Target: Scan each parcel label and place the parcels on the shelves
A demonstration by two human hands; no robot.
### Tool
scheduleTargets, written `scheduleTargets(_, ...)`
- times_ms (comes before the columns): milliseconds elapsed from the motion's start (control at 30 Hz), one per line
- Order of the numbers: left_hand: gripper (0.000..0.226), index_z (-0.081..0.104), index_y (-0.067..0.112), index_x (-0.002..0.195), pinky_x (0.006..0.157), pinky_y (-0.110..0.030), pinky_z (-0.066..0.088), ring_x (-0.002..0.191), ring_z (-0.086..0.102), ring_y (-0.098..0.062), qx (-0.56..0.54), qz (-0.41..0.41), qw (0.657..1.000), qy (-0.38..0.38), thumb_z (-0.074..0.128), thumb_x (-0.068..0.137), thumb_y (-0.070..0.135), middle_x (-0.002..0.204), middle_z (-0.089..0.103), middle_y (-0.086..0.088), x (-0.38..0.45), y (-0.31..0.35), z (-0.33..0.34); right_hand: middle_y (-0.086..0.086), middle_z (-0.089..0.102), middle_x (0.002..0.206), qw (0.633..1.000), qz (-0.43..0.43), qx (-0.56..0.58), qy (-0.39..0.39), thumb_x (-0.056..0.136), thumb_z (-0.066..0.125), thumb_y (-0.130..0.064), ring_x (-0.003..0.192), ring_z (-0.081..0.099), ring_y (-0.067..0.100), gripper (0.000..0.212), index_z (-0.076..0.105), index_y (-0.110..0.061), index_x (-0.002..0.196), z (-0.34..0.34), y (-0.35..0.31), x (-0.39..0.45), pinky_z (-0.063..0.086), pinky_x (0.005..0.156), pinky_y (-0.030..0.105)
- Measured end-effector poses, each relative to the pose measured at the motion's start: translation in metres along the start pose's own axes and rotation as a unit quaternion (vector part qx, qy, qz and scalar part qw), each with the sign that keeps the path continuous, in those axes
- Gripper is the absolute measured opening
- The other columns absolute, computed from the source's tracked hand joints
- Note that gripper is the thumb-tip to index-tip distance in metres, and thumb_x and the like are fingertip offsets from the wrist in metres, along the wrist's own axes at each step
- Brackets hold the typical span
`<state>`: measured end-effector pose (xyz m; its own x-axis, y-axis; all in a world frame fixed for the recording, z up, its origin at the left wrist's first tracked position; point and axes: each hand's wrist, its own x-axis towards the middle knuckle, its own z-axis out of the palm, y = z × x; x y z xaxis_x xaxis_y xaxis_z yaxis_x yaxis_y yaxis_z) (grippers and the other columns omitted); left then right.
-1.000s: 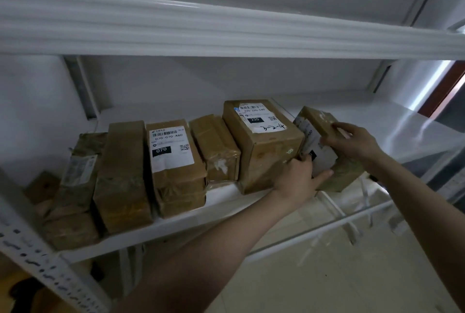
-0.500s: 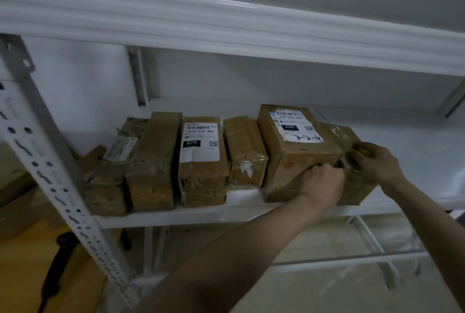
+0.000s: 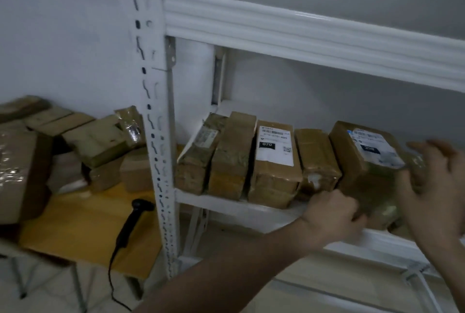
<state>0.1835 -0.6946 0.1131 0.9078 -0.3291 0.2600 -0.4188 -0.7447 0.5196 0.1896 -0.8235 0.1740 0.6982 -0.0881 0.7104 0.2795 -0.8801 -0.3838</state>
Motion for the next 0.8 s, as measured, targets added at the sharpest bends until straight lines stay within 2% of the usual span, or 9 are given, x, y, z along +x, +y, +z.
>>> scheduleTargets(133, 0.032, 0.067, 0.003, 0.085, 0.062, -0.03, 0.042, 0.071, 0.061, -0.034, 0.006, -0.025, 0.998, 0.054, 0.051, 0.096, 0.029, 0.077, 0.064, -0.018, -0.05, -0.048, -0.042, 0.023, 0.05, 0.117, 0.986, -0.127, 0.106, -0.002, 0.085, 0.042, -0.017, 0.111, 0.046, 0.04, 0.035, 0.06, 0.002, 0.109, 0.014, -0.083, -0.034, 0.04, 0.094, 0.055)
scheduleTargets(233, 0.043, 0.065, 0.006, 0.077, 0.055, -0.025, 0.039, 0.061, 0.063, -0.031, 0.028, -0.037, 0.994, 0.102, 0.043, 0.099, 0.035, 0.069, 0.065, -0.014, -0.105, -0.1, -0.068, 0.02, 0.052, 0.112, 0.967, -0.188, 0.153, -0.074, 0.088, 0.041, -0.017, 0.104, 0.05, 0.035, 0.035, 0.064, 0.004, 0.104, 0.038, -0.148, -0.08, 0.039, 0.091, 0.037)
scheduleTargets(300, 0.06, 0.063, 0.008, 0.069, 0.051, -0.022, 0.037, 0.053, 0.06, -0.028, 0.061, -0.037, 0.989, 0.128, 0.025, 0.098, 0.044, 0.061, 0.064, -0.01, -0.15, -0.135, -0.091, 0.015, 0.052, 0.113, 0.953, -0.211, 0.172, -0.136, 0.09, 0.038, -0.022, 0.102, 0.052, 0.032, 0.038, 0.064, 0.001, 0.105, 0.06, -0.189, -0.114, 0.044, 0.086, 0.038)
scheduleTargets(333, 0.065, 0.064, 0.007, 0.072, 0.051, -0.023, 0.038, 0.055, 0.061, -0.029, 0.072, -0.052, 0.989, 0.117, 0.02, 0.093, 0.049, 0.064, 0.066, -0.01, -0.174, -0.152, -0.107, 0.013, 0.051, 0.113, 0.945, -0.217, 0.182, -0.165, 0.09, 0.038, -0.025, 0.102, 0.052, 0.029, 0.039, 0.065, -0.001, 0.105, 0.073, -0.209, -0.13, 0.046, 0.084, 0.038)
scheduleTargets(400, 0.06, 0.066, 0.004, 0.079, 0.053, -0.025, 0.038, 0.062, 0.06, -0.032, 0.097, -0.084, 0.988, 0.08, 0.025, 0.088, 0.048, 0.071, 0.066, -0.014, -0.22, -0.187, -0.139, 0.008, 0.051, 0.113, 0.931, -0.222, 0.201, -0.211, 0.093, 0.04, -0.026, 0.102, 0.052, 0.023, 0.035, 0.066, -0.005, 0.104, 0.097, -0.252, -0.163, 0.046, 0.08, 0.031)
scheduleTargets(500, 0.057, 0.062, 0.007, 0.075, 0.046, -0.025, 0.035, 0.055, 0.056, -0.029, 0.127, -0.126, 0.982, 0.056, 0.025, 0.089, 0.047, 0.064, 0.06, -0.009, -0.286, -0.245, -0.179, -0.002, 0.049, 0.113, 0.911, -0.198, 0.233, -0.278, 0.098, 0.048, -0.018, 0.098, 0.047, 0.005, 0.017, 0.064, -0.017, 0.105, 0.134, -0.311, -0.206, 0.04, 0.075, 0.008)
scheduleTargets(600, 0.051, 0.057, 0.005, 0.065, 0.043, -0.025, 0.033, 0.049, 0.052, -0.026, 0.132, -0.188, 0.972, 0.046, 0.037, 0.097, 0.04, 0.054, 0.05, -0.006, -0.342, -0.292, -0.208, -0.005, 0.049, 0.111, 0.902, -0.165, 0.243, -0.318, 0.092, 0.056, -0.009, 0.096, 0.046, -0.004, 0.018, 0.064, -0.018, 0.106, 0.163, -0.357, -0.24, 0.042, 0.071, 0.014)
scheduleTargets(700, 0.048, 0.062, 0.001, 0.073, 0.048, -0.03, 0.041, 0.054, 0.053, -0.027, 0.13, -0.232, 0.964, 0.01, 0.043, 0.099, 0.036, 0.061, 0.054, -0.008, -0.386, -0.326, -0.232, -0.004, 0.05, 0.108, 0.899, -0.135, 0.234, -0.344, 0.09, 0.058, -0.004, 0.092, 0.05, 0.004, 0.019, 0.063, -0.019, 0.101, 0.186, -0.391, -0.256, 0.037, 0.076, 0.018)
scheduleTargets(800, 0.045, 0.067, 0.002, 0.081, 0.051, -0.029, 0.042, 0.059, 0.055, -0.023, 0.133, -0.252, 0.959, -0.004, 0.044, 0.099, 0.037, 0.066, 0.055, -0.007, -0.416, -0.358, -0.255, -0.006, 0.049, 0.107, 0.893, -0.114, 0.221, -0.375, 0.092, 0.057, -0.006, 0.092, 0.052, 0.005, 0.021, 0.059, -0.025, 0.1, 0.209, -0.416, -0.256, 0.036, 0.069, 0.012)
